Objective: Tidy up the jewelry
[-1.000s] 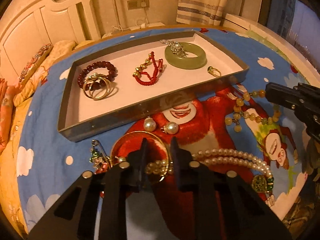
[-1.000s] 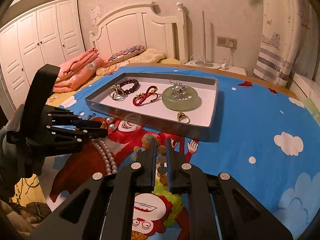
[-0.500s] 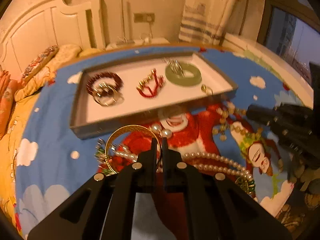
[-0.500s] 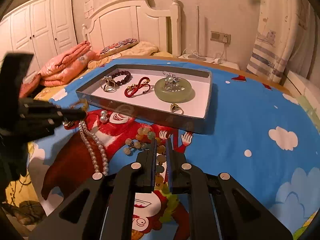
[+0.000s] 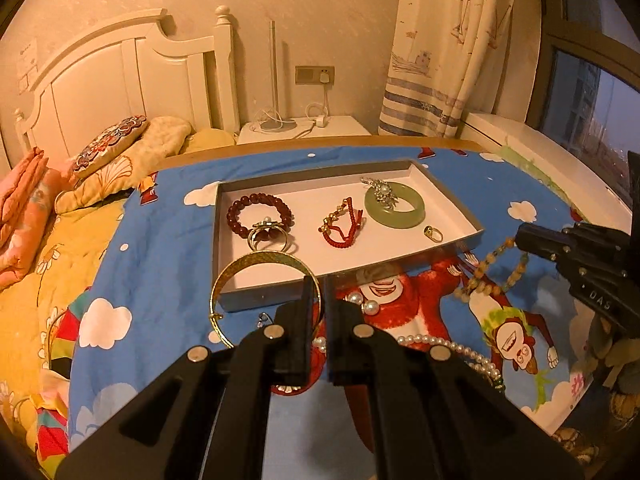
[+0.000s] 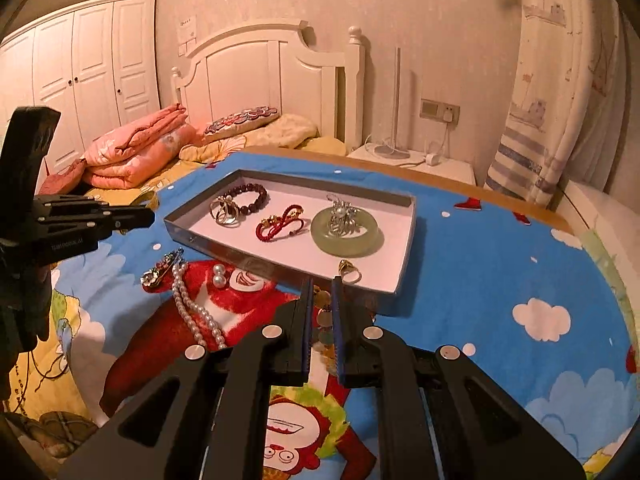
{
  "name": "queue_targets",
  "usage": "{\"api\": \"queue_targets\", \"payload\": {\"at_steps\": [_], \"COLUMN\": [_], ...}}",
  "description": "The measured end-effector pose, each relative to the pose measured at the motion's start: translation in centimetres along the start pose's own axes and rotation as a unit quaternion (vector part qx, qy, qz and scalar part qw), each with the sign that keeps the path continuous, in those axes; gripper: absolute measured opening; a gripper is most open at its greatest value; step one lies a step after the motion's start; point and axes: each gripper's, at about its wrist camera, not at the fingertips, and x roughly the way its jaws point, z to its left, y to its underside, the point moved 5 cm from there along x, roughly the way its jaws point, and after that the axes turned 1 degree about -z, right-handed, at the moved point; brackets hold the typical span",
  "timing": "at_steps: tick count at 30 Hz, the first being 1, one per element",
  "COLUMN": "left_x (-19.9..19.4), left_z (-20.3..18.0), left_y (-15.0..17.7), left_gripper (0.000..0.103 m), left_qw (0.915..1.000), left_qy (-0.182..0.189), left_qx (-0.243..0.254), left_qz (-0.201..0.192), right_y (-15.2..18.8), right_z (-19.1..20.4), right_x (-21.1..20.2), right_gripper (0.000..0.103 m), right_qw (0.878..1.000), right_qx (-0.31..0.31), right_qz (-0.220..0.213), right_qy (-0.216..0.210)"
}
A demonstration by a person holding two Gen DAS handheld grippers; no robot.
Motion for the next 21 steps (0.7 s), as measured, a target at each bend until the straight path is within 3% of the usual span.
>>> {"api": "queue_targets", "payload": {"at_steps": [8,21], "left_x": [0.7,3.0], "left_z": [0.0,-0.3], "left_y": [-0.1,-4.4], "left_gripper": [0.004,0.004], "left_qw": [0.9997,0.9989], "left_qy": [-0.009,0.005], "left_qx": [0.021,0.045], "left_qz": [0.004,-0.014], "right_y": [-1.5,-5.6], "right_z": [0.1,0.9], "right_x": [-0.7,-0.4], "right_gripper": [0.009,0.009], "right_qw": [1.0,0.998], "right_qx": [-0.011,-0.044], "right_qz": [-0.013,-0.039], "right_qy": [0.01,0.025]}}
